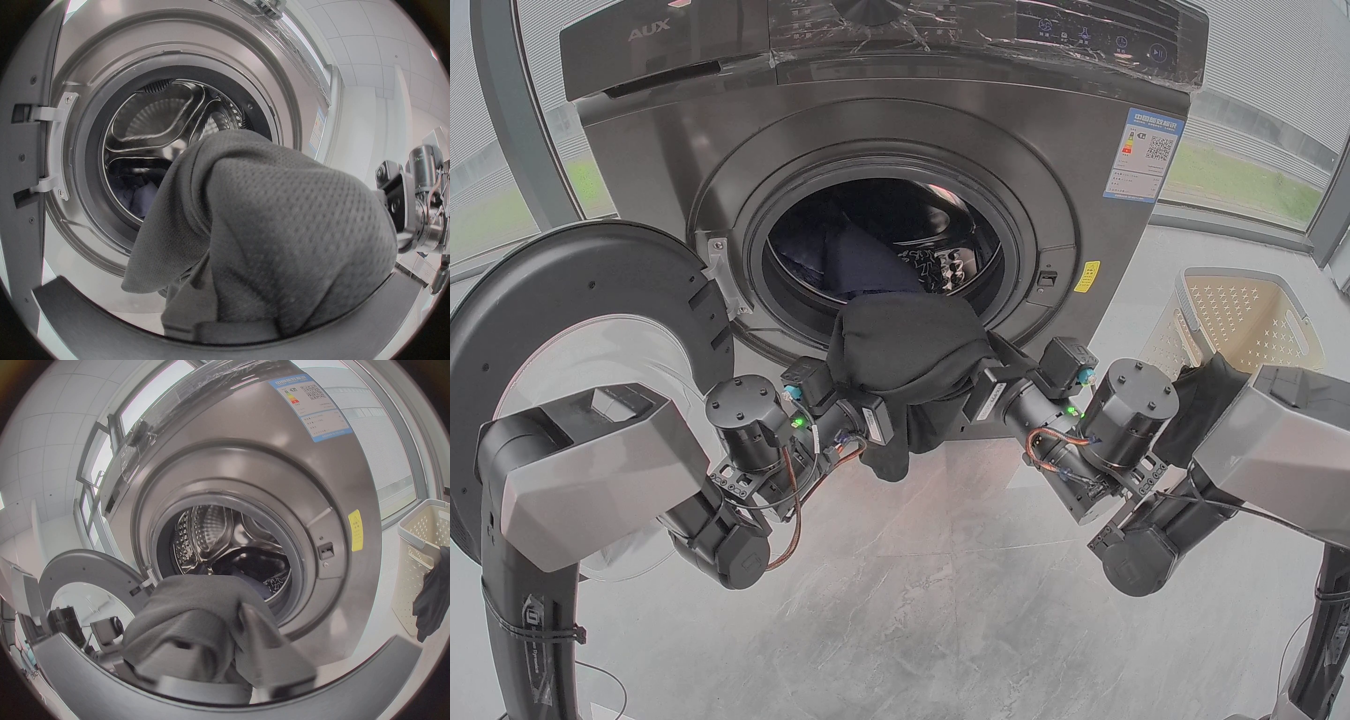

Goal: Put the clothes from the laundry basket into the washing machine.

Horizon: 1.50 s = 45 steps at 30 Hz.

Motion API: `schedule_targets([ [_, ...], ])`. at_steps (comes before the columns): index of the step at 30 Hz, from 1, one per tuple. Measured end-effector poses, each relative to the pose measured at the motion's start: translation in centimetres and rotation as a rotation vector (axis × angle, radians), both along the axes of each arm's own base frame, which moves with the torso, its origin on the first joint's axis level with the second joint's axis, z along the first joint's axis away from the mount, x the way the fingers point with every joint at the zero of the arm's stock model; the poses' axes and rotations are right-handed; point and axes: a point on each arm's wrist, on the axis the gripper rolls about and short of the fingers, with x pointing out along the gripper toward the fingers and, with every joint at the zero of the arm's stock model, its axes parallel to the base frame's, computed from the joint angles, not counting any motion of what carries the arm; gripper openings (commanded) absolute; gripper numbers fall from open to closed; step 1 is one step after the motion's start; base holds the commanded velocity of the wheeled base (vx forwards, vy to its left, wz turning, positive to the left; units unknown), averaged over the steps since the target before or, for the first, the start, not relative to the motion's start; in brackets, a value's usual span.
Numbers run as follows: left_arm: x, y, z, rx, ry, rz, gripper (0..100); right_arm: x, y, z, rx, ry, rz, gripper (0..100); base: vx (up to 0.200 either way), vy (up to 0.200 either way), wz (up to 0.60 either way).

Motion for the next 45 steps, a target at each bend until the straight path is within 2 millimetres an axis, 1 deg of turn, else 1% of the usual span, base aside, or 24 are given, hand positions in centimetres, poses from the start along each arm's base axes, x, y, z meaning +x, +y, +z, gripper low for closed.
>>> schedule_targets([
  [5, -0.4, 0.2, 0.4, 0.001, 0.000, 0.001, 0, -1.2, -0.5, -1.3, -0.049, 0.054, 0.008, 100, 0.000, 0.000, 0.00],
  [9, -0.8, 0.7, 0.8, 0.001, 0.001, 0.017, 0, -3.0, -1.1, -2.3, -0.101, 0.107, 0.030, 100, 0.000, 0.000, 0.00],
  [14, -1.5, 1.3, 1.5, 0.000, 0.003, 0.055, 0, -5.9, -2.3, -4.6, -0.196, 0.218, 0.060, 100, 0.000, 0.000, 0.00],
  [18, -2.9, 2.3, 1.8, 0.016, 0.026, 0.070, 0, -7.6, -3.2, -5.8, -0.247, 0.279, 0.073, 100, 0.000, 0.000, 0.00],
  [23, -6.1, 3.9, 2.2, 0.048, 0.075, 0.070, 0, -9.1, -4.4, -6.1, -0.282, 0.315, 0.081, 100, 0.000, 0.000, 0.00],
  [27, -8.7, 5.3, 2.8, 0.064, 0.100, 0.067, 0, -9.2, -5.3, -5.8, -0.285, 0.317, 0.066, 100, 0.000, 0.000, 0.00],
  [28, -9.6, 5.8, 3.2, 0.064, 0.099, 0.065, 0, -9.1, -5.7, -5.7, -0.286, 0.316, 0.055, 100, 0.000, 0.000, 0.00],
  [29, -10.0, 6.0, 3.4, 0.062, 0.098, 0.064, 0, -9.0, -5.9, -5.7, -0.285, 0.315, 0.047, 100, 0.000, 0.000, 0.00],
  [31, -11.3, 6.7, 4.1, 0.057, 0.091, 0.060, 0, -8.4, -7.0, -5.5, -0.279, 0.316, 0.008, 100, 0.000, 0.000, 0.00],
  [34, -12.5, 7.2, 4.7, 0.057, 0.079, 0.049, 0, -7.5, -8.5, -5.3, -0.269, 0.316, -0.043, 100, 0.000, 0.000, 0.00],
  [39, -13.8, 7.4, 4.8, 0.079, 0.075, 0.027, 0, -6.6, -10.1, -4.9, -0.252, 0.310, -0.092, 100, 0.000, 0.000, 0.00],
  [45, -14.5, 7.0, 4.1, 0.096, 0.102, 0.000, 0, -6.6, -10.6, -4.7, -0.249, 0.308, -0.106, 100, 0.000, 0.000, 0.00],
])
